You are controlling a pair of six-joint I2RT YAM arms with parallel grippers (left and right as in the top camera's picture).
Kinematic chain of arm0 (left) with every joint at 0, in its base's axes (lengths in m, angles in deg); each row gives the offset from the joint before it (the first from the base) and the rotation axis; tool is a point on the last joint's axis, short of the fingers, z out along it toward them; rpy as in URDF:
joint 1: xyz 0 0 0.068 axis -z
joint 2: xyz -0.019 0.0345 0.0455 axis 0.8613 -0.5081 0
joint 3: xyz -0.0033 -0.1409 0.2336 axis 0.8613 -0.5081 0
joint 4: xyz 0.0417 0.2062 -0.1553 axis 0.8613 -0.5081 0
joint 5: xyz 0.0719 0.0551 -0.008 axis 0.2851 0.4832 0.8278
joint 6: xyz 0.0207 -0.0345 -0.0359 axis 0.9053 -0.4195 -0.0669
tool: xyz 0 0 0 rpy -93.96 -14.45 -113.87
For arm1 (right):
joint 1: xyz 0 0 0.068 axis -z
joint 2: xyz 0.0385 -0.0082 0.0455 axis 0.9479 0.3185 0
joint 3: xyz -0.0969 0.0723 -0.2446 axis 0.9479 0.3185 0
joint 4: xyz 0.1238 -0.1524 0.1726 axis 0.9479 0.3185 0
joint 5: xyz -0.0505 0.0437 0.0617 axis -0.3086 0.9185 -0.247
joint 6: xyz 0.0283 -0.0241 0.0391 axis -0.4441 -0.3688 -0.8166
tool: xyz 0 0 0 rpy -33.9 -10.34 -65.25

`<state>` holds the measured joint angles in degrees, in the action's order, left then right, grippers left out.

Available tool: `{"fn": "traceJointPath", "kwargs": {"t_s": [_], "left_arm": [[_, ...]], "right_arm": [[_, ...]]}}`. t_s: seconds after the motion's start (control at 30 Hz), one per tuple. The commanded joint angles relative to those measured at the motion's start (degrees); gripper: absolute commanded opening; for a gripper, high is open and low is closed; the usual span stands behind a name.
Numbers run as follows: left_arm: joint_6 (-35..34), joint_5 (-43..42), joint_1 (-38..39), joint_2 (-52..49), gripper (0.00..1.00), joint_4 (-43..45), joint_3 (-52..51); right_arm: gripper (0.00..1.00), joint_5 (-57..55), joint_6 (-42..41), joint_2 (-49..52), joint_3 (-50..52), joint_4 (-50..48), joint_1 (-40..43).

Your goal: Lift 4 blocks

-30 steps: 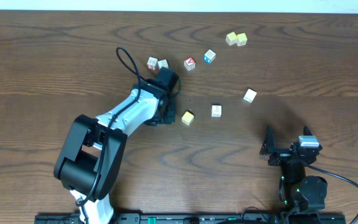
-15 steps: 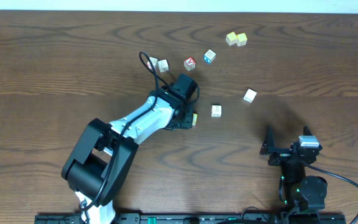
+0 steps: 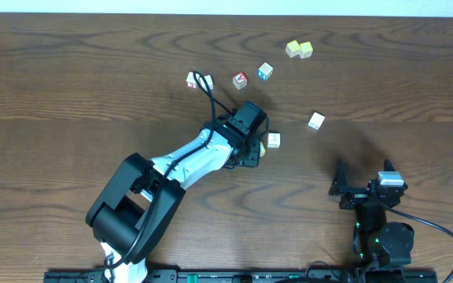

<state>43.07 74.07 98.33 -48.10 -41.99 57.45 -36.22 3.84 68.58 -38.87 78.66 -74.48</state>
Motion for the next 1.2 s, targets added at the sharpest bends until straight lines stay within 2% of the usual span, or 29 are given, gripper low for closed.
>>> {"fn": "traceJointPath", "kwargs": {"t_s": [0.0, 0.3, 0.5, 0.67, 0.77, 0.87, 1.17], "left_arm": [[-0.92, -1.16, 0.11, -0.94, 0.27, 1.40, 0.55], [-3.98, 9.79, 0.04, -0.94, 0.27, 1.31, 0.55], [-7.56, 16.02, 0.04, -0.94, 0.28, -2.60, 0.55], [-7.54, 15.78, 0.04, -0.94, 0.36, -3.23, 0.55], [-7.54, 15.72, 0.04, -0.87, 0.49, -3.45, 0.57], [-7.52, 15.54, 0.04, 0.24, 0.57, -4.13, 0.66], [-7.54, 15.58, 0.04, 8.94, 0.61, -7.37, 1.11]], "right_arm": [[0.99, -0.37, 0.68, -0.28, 0.04, 0.24, 0.66], [0.99, -0.39, 0.68, -0.28, 0.04, 0.24, 0.66], [0.99, -0.37, 0.68, -0.31, 0.04, 0.24, 0.66], [0.99, -0.37, 0.68, -0.31, 0.04, 0.24, 0.66], [0.99, -0.37, 0.68, -0.31, 0.04, 0.24, 0.66], [0.99, -0.39, 0.68, -0.28, 0.04, 0.24, 0.66], [0.99, -0.37, 0.68, -0.28, 0.04, 0.24, 0.66]]}}
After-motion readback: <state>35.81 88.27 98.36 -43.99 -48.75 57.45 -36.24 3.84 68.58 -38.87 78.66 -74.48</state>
